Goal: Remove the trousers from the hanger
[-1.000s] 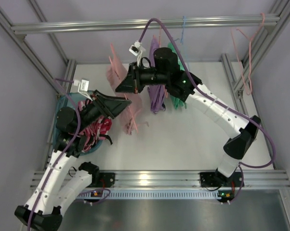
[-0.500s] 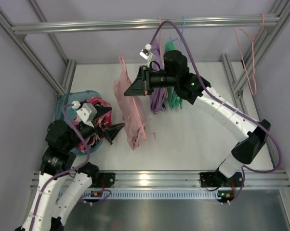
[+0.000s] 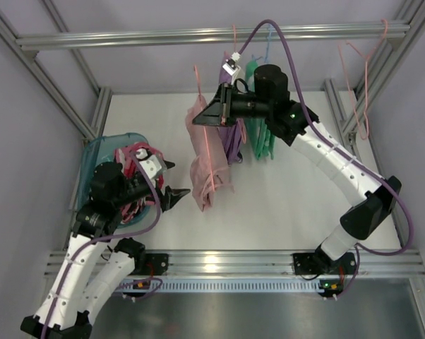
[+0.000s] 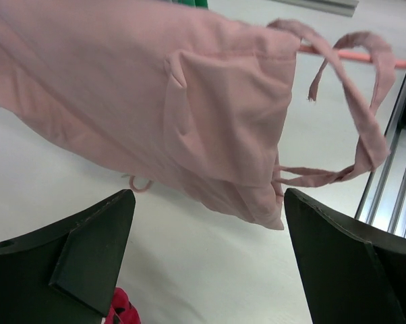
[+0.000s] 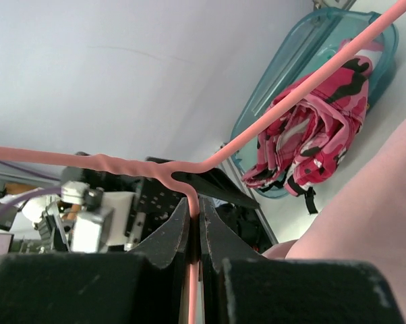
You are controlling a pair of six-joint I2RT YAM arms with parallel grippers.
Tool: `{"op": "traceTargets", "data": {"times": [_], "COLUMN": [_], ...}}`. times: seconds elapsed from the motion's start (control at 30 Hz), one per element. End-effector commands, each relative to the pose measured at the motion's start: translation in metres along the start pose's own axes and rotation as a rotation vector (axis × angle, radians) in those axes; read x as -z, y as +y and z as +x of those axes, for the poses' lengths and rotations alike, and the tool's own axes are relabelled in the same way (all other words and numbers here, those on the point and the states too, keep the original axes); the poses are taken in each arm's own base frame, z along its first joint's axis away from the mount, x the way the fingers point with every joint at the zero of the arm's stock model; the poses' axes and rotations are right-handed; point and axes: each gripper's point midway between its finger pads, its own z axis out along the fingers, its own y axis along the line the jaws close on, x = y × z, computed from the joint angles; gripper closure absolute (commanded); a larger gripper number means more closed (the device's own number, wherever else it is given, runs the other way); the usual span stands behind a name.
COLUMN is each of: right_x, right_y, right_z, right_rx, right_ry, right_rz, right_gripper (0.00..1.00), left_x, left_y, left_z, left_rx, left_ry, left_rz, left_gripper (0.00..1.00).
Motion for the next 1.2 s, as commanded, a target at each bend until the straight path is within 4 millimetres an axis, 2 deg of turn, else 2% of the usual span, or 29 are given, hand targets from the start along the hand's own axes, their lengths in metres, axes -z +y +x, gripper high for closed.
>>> {"op": "traceTargets", "data": {"times": [0.0, 0.07, 0.23, 0.27, 0.47, 0.5, 0.7, 0.8, 0.87, 0.93, 1.03, 1.13, 1.17], "right_x": [0.024, 0.025, 0.018, 0.017, 0.017, 0.017, 0.019, 0.021, 0.021, 0.023, 0.026, 0.028, 0.028], "right_y": [0.062, 0.065, 0.058, 0.058, 0.056, 0.057, 0.055, 0.055, 0.054, 0.052, 0.049, 0.045, 0.044], "right_z": [-0.039, -0.048, -0.061, -0.062, -0.065, -0.065, -0.061, -0.059, -0.057, -0.055, -0.055, -0.056, -0.056], "right_rx": [0.106, 0.11, 0.107, 0.106, 0.104, 0.105, 0.095, 0.096, 0.091, 0.089, 0.086, 0.083, 0.082], "right_ry": [-0.137, -0.165, -0.199, -0.203, -0.212, -0.214, -0.206, -0.204, -0.198, -0.196, -0.195, -0.195, -0.195], "right_rz": [-0.128, -0.124, -0.088, -0.087, -0.074, -0.074, -0.068, -0.067, -0.066, -0.063, -0.058, -0.055, -0.053], "right_gripper": [1.0, 1.0, 1.0, 1.0, 1.0, 1.0, 1.0, 1.0, 1.0, 1.0, 1.0, 1.0, 1.0], "left_x": [-0.004, -0.007, -0.018, -0.022, -0.048, -0.052, -0.073, -0.08, -0.084, -0.084, -0.082, -0.078, -0.077], "left_y": [-0.008, -0.009, -0.009, -0.002, 0.006, 0.006, -0.012, -0.004, 0.014, 0.019, 0.019, 0.017, 0.015], "left_z": [0.011, 0.019, 0.02, 0.019, 0.011, 0.001, 0.0, -0.003, -0.001, 0.0, -0.001, -0.003, -0.002], "left_rx": [-0.107, -0.105, -0.066, -0.075, -0.119, -0.128, -0.109, -0.07, -0.038, -0.035, -0.058, -0.084, -0.104], "left_ry": [-0.001, -0.004, -0.059, -0.069, -0.113, -0.159, -0.177, -0.177, -0.154, -0.149, -0.157, -0.16, -0.151], "left_rz": [0.073, 0.08, 0.061, 0.026, -0.071, -0.092, -0.071, -0.125, -0.221, -0.249, -0.252, -0.242, -0.226], "left_gripper": [0.02, 0.02, 0.02, 0.02, 0.02, 0.02, 0.02, 0.03, 0.12, 0.25, 0.43, 0.51, 0.61]}}
